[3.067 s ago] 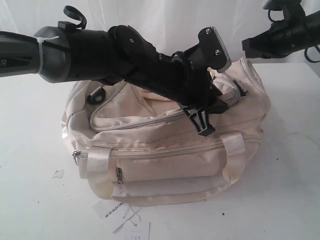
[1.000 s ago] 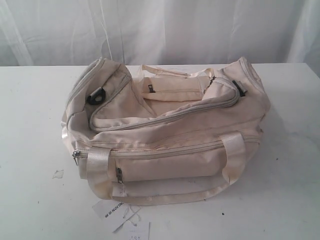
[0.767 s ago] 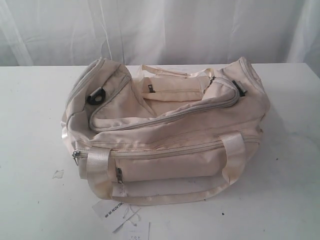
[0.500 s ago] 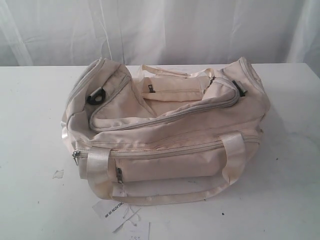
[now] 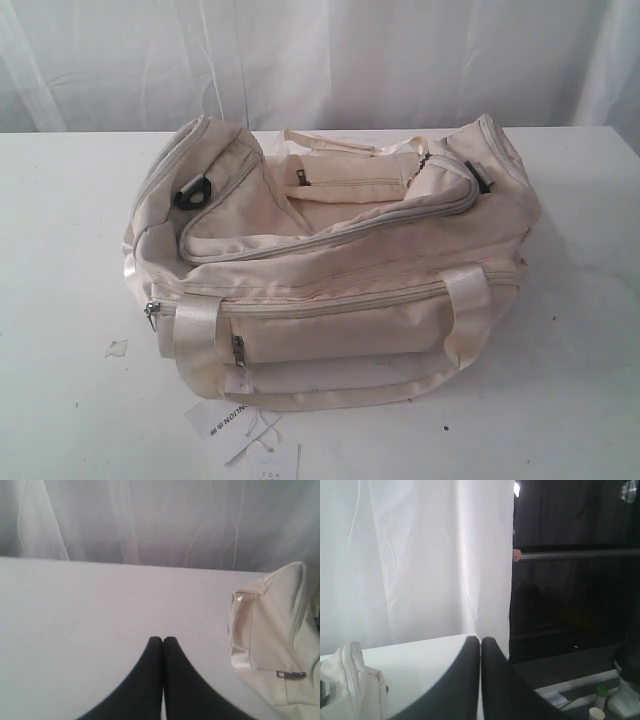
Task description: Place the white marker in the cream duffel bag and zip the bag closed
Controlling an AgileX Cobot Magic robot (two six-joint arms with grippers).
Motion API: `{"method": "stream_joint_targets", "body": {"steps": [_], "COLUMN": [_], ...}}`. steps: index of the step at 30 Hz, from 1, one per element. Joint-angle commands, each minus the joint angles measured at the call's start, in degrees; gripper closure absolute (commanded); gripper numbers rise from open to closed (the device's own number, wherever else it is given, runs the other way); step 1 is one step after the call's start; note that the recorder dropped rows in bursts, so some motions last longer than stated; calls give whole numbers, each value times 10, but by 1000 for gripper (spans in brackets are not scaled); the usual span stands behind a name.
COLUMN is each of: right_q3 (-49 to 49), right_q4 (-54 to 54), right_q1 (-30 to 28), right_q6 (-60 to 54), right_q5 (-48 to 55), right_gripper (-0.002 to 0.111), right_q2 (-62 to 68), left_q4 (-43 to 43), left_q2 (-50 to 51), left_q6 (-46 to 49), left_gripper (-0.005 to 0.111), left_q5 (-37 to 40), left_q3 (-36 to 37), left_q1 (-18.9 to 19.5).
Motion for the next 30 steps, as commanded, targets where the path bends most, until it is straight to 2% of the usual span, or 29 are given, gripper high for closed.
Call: {"method": "stream_joint_targets", "body": {"steps": [1,3,6,9,30], "right_q3": [56,70,88,94,99], "right_q4": [25,26,26,26,32], "right_q1": [1,1,1,1,1], "right_q6": [-2,-1,-1,-18,0], "right_q5": [-74,-74,-57,-23,-6], "right_gripper": [107,107,107,107,107], "right_q2": [26,39,56,58,33], "left_q4": [-6,-6,-2,13,3], "left_q2": [4,4,4,4,4], "left_q6": [-64,-60,-57,-56,-61], "left_gripper": [107,107,107,107,107], "left_q5": [-26,-14,17,14,4], "left_q3": [89,118,144,153,154], "left_q1": [-20,-55,-128,-175,-181]}}
